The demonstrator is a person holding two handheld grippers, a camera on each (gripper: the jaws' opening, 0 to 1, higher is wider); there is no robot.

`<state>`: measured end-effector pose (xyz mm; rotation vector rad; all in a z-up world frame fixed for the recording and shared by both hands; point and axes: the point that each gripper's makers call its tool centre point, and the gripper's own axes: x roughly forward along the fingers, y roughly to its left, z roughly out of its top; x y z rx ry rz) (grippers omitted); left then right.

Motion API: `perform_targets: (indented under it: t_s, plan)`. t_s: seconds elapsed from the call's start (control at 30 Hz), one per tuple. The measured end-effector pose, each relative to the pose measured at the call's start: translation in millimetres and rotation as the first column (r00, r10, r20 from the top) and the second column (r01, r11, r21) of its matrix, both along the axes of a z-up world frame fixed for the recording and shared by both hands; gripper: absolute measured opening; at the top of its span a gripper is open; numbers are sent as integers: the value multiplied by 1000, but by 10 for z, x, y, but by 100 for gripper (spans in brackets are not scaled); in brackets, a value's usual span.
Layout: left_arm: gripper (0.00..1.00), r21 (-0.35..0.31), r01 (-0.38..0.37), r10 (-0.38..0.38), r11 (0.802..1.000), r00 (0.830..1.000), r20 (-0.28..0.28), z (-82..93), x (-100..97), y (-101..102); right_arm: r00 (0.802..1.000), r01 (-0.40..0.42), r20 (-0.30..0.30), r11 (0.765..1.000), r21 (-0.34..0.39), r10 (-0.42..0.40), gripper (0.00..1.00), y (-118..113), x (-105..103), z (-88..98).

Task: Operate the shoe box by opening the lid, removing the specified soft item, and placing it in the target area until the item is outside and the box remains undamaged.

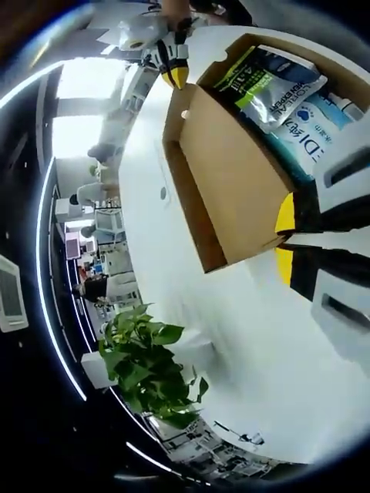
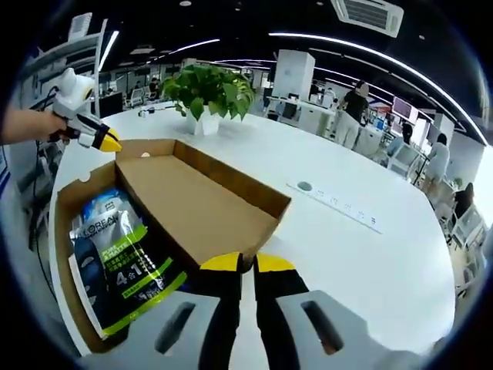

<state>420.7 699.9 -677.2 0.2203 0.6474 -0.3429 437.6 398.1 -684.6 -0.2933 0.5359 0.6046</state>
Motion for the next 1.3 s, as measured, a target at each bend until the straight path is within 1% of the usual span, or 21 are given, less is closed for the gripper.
perform_targets:
  t_s: [0.2,0.33,0.5,0.57,0.6,0.7,0.73,0.8,0.87,0.93,1.03,1.13,1.3]
  plan:
    - [4,-19,-11,10,1000,1000,-17,-32,9,4,999,24,-35,999,27,-23,3,-13,17,-37]
    - [4,-18,-3,3,1000,1000,-31,-62,1,2,998,38,-52,998,50,-36,3,-23,25,-54]
    - [4,-27,-9,8,1000,999,-41,-69,-3,3,997,43,-61,997,60,-40,3,-25,33,-66]
    - [4,-14,4,-4,1000,999,-36,-62,-12,-14,997,50,-66,996,72,-45,3,-21,31,-57]
    - [4,-4,11,-11,1000,999,-33,-61,-16,-18,997,46,-62,993,105,-40,3,10,23,-20]
    - [4,8,23,-23,1000,999,-31,-48,-43,-25,996,60,-73,988,142,-50,3,8,16,-5]
    - [6,3,23,-23,1000,999,-41,-55,-60,-28,993,81,-95,979,188,-64,3,26,10,5]
    - [11,-18,26,-27,999,999,-47,-51,-82,-54,989,106,-124,969,223,-79,3,12,0,10]
    - [15,-19,34,-35,999,998,-50,-40,-114,-87,986,113,-148,963,247,-78,4,8,-25,7]
    - [18,-7,47,-47,999,998,-45,-21,-133,-109,986,109,-151,963,248,-73,7,5,-55,6]
    - [22,2,54,-54,999,998,-37,4,-148,-107,989,89,-140,966,242,-56,8,17,-143,20]
    - [25,-3,52,-52,999,998,-31,64,-196,-137,990,78,-136,967,240,-46,10,12,-210,32]
    - [28,-6,60,-60,998,998,-23,128,-284,-202,992,53,-126,970,238,-23,15,16,-313,75]
